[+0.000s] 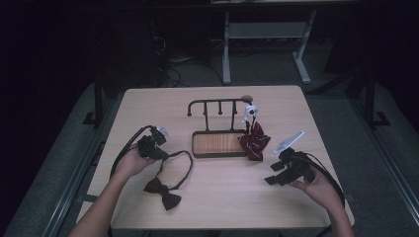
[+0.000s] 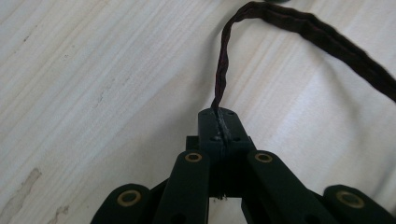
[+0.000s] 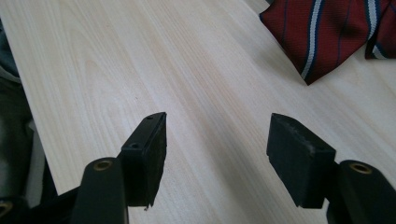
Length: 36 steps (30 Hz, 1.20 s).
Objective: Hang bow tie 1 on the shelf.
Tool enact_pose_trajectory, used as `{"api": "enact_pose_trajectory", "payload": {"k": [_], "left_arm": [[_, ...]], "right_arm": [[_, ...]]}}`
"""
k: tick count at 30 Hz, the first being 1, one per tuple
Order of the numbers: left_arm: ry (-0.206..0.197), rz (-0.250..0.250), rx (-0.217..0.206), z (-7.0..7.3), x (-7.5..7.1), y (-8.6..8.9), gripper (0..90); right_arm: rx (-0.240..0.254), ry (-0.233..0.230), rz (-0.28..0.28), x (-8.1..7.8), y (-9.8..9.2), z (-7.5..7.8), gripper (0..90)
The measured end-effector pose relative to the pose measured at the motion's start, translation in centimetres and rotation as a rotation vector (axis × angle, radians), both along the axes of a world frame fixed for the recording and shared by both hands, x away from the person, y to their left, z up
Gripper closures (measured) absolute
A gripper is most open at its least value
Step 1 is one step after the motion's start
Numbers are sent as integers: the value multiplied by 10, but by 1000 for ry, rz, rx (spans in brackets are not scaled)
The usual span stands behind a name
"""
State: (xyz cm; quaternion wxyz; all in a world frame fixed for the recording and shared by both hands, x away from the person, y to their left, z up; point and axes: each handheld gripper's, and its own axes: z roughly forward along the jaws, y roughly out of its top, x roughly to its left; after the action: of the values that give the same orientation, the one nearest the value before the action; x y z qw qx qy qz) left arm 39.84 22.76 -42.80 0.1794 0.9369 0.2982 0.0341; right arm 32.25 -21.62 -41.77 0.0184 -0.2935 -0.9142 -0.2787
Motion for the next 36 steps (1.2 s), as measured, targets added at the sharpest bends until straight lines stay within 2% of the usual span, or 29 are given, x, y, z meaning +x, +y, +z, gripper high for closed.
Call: {"api": "enact_pose_trajectory", "payload": {"k": [1, 5, 7, 13, 24, 29, 36], "left_arm": [[3, 12, -19, 1, -2, 1, 899], [10, 1, -47, 8, -5, 7, 899], [-2, -5, -69, 13, -10, 7, 899], [-2, -32, -52, 20, -15, 3, 899], [-1, -84, -70, 43, -23, 3, 899], [-2, -92, -83, 50, -25, 3, 899], [-2, -110, -70, 56, -29, 2, 899]], "right_arm": [[-3, -1, 1, 0, 0, 0, 374], [0, 0, -3, 0, -1, 0, 374], [2, -4, -2, 1, -2, 0, 374], [-1, 0, -3, 0, -1, -1, 373], [6, 1, -2, 0, -4, -1, 373], [7, 0, -2, 0, -4, -2, 373], [15, 2, -2, 1, -6, -2, 372]]}}
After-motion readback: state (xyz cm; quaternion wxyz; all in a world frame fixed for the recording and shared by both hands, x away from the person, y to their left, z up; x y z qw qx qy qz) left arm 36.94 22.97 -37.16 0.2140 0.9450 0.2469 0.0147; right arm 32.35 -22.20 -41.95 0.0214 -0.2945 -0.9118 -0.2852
